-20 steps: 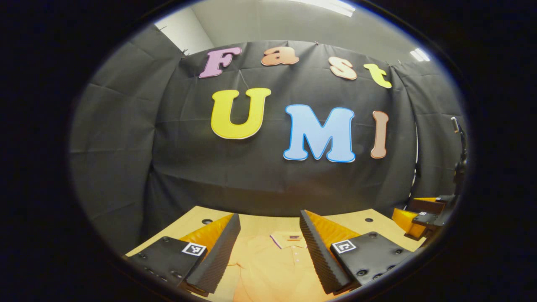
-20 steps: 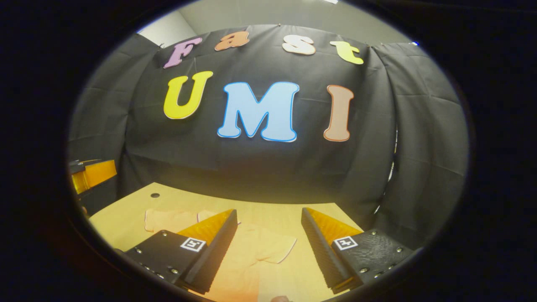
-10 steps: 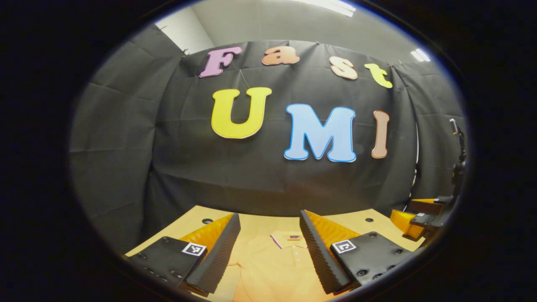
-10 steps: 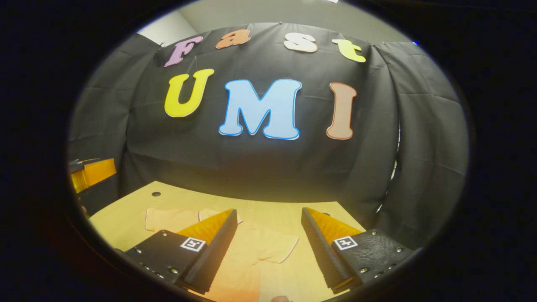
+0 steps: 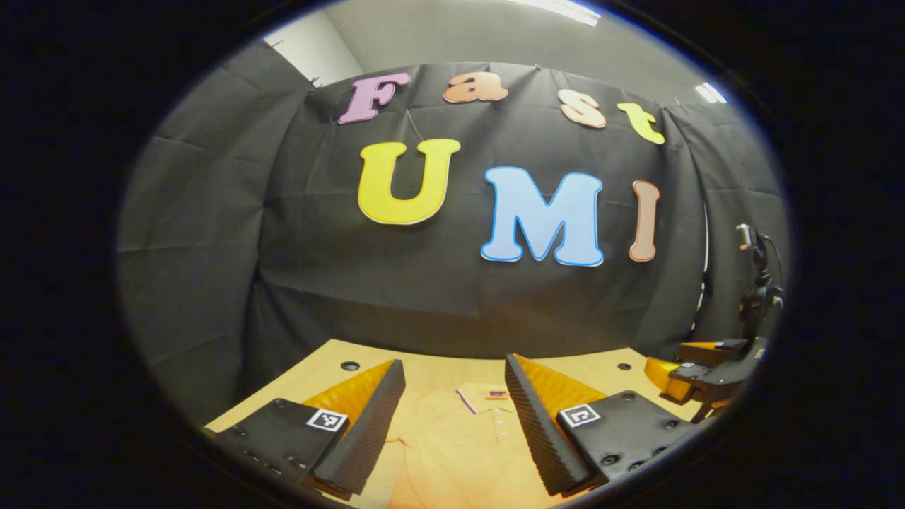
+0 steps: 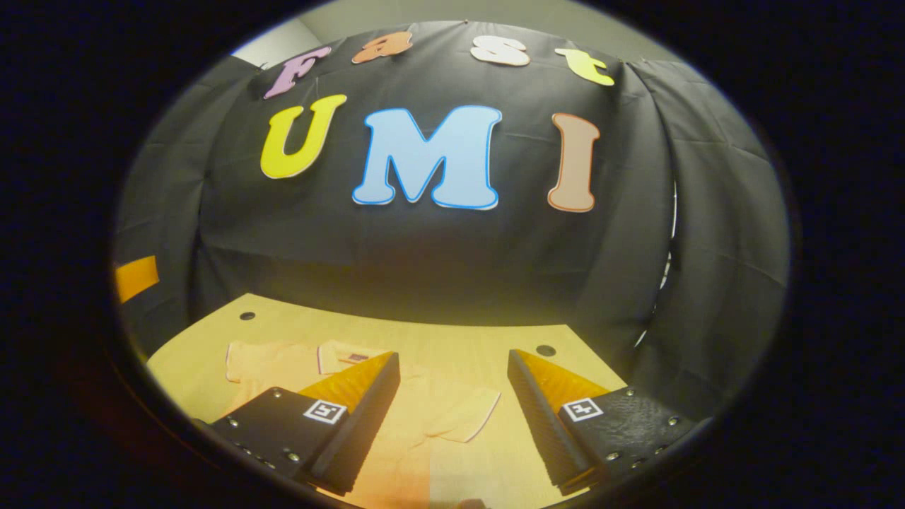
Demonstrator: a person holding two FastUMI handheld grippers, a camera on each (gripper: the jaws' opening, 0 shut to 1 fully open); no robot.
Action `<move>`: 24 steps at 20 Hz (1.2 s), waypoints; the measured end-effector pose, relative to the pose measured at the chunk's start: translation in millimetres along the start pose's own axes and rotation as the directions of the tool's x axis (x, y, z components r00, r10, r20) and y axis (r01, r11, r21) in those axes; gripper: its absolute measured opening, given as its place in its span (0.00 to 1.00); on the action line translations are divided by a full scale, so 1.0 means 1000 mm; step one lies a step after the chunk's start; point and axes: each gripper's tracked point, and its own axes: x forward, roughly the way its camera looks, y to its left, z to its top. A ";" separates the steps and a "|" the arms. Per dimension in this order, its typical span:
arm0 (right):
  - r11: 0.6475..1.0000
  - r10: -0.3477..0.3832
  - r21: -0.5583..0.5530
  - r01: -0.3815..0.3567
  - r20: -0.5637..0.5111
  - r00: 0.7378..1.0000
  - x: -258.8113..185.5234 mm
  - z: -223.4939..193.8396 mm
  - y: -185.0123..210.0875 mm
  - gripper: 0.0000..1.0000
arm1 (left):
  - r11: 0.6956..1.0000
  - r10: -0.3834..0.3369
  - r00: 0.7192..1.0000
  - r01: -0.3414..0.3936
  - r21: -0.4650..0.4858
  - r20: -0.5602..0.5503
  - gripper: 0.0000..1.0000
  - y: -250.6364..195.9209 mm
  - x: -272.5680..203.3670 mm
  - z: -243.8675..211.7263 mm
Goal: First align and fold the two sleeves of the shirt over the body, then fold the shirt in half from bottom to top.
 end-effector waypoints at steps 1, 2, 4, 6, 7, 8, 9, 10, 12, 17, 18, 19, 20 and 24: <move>1.000 0.000 0.004 0.000 -0.026 1.000 0.009 -0.007 -0.001 0.95 | 1.000 0.005 1.000 -0.005 0.002 -0.002 0.94 0.002 0.001 -0.002; 1.000 -0.003 0.007 0.003 -0.057 0.998 0.017 -0.017 -0.003 0.95 | 1.000 0.008 1.000 -0.008 0.005 -0.006 0.94 0.004 0.001 -0.003; 1.000 -0.009 0.009 0.010 -0.114 0.993 0.035 -0.033 -0.008 0.96 | 1.000 0.019 1.000 -0.018 0.010 -0.013 0.93 0.008 0.003 -0.006; 1.000 -0.010 0.016 0.013 -0.168 0.986 0.050 -0.048 -0.015 0.95 | 0.999 0.031 0.999 -0.031 0.010 -0.016 0.93 0.010 0.005 -0.007; 1.000 -0.012 0.020 0.016 -0.195 0.981 0.058 -0.056 -0.018 0.95 | 0.999 0.038 0.999 -0.038 0.011 -0.019 0.93 0.012 0.008 -0.008; 1.000 -0.014 0.022 0.020 -0.221 0.975 0.067 -0.067 -0.021 0.95 | 0.999 0.044 0.999 -0.044 0.010 -0.022 0.93 0.013 0.010 -0.009; 0.999 -0.016 0.025 0.023 -0.241 0.970 0.076 -0.075 -0.023 0.95 | 0.999 0.048 0.999 -0.048 0.007 -0.025 0.94 0.013 0.012 -0.011; 0.999 -0.015 0.028 0.023 -0.260 0.966 0.086 -0.083 -0.025 0.95 | 0.999 0.050 0.998 -0.050 0.002 -0.028 0.94 0.011 0.014 -0.012; 0.999 -0.018 0.032 0.029 -0.295 0.955 0.103 -0.099 -0.029 0.95 | 0.999 0.049 0.998 -0.050 -0.007 -0.036 0.94 0.009 0.020 -0.017; 0.997 -0.018 0.065 0.047 -0.385 0.923 0.133 -0.137 -0.038 0.96 | 0.998 0.056 0.997 -0.056 0.001 -0.055 0.94 0.003 0.033 -0.026; 0.996 -0.010 0.079 0.046 -0.402 0.916 0.138 -0.144 -0.038 0.96 | 0.998 0.059 0.996 -0.058 0.003 -0.060 0.94 0.003 0.033 -0.028; 0.995 -0.008 0.089 0.050 -0.417 0.909 0.143 -0.150 -0.038 0.96 | 0.998 0.057 0.996 -0.057 0.003 -0.065 0.94 0.002 0.033 -0.030; 0.994 -0.010 0.094 0.056 -0.431 0.902 0.147 -0.156 -0.041 0.96 | 0.998 0.059 0.996 -0.059 0.006 -0.070 0.94 0.001 0.034 -0.033; 0.991 -0.004 0.113 0.064 -0.468 0.884 0.158 -0.172 -0.041 0.96 | 0.997 0.071 0.995 -0.071 0.007 -0.076 0.94 0.001 0.033 -0.036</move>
